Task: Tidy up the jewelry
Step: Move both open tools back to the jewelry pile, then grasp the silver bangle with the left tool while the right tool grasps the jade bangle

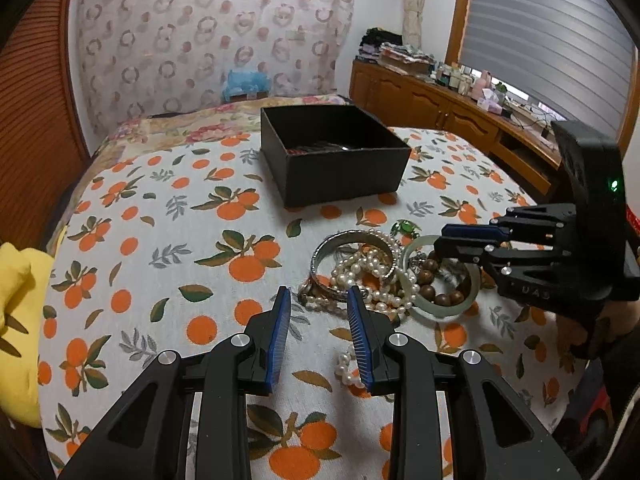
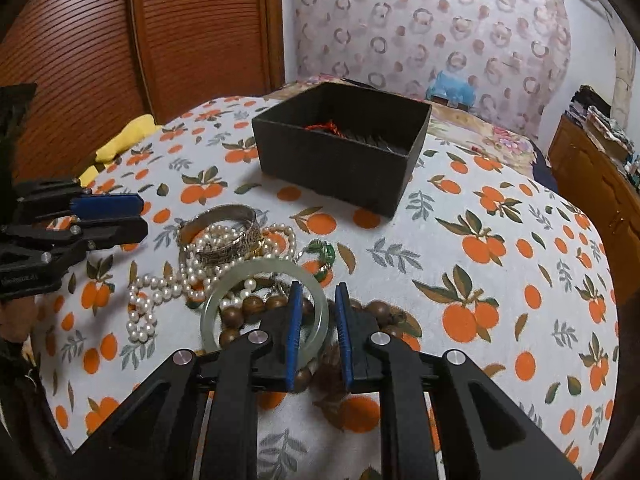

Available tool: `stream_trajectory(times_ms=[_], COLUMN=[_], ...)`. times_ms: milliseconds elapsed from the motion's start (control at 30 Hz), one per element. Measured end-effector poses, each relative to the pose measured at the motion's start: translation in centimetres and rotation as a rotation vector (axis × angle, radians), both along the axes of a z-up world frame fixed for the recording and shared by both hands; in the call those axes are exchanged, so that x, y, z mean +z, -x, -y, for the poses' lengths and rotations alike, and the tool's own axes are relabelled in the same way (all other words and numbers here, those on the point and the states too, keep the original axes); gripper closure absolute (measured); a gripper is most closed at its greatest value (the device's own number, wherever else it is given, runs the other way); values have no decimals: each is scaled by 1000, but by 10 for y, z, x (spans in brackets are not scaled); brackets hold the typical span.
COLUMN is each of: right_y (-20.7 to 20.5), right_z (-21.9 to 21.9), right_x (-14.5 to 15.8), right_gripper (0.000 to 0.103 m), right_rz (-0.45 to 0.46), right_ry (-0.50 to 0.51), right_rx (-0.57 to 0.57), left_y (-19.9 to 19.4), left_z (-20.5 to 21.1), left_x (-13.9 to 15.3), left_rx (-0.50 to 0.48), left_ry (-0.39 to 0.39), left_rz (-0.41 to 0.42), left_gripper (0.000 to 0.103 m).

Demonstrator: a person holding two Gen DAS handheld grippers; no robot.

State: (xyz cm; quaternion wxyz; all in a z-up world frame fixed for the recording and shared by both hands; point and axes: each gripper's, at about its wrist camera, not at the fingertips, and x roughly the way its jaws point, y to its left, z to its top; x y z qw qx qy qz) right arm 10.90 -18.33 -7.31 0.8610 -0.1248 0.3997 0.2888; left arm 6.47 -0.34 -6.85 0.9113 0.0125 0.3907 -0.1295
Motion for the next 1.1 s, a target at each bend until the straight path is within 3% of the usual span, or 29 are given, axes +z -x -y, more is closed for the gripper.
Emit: stream_trajectory(times_ms=[400, 567, 1033, 1100], right_y=[-17, -17, -9, -9], right_z=[-19, -14, 13, 14], right_x=[-4, -4, 18, 19], right_gripper=[82, 92, 93, 93], right_rz=[-29, -32, 32, 34], right_ry=[51, 15, -47, -45], right_rx=[64, 63, 1, -2], left_y=[-44, -58, -74, -76], left_z=[2, 4, -1, 1], left_x=[-3, -9, -18, -19], left_rx=[-35, -45, -42, -52], left_ry=[1, -8, -28, -35], left_rz=[-52, -79, -103, -103], left_gripper=[76, 76, 76, 80])
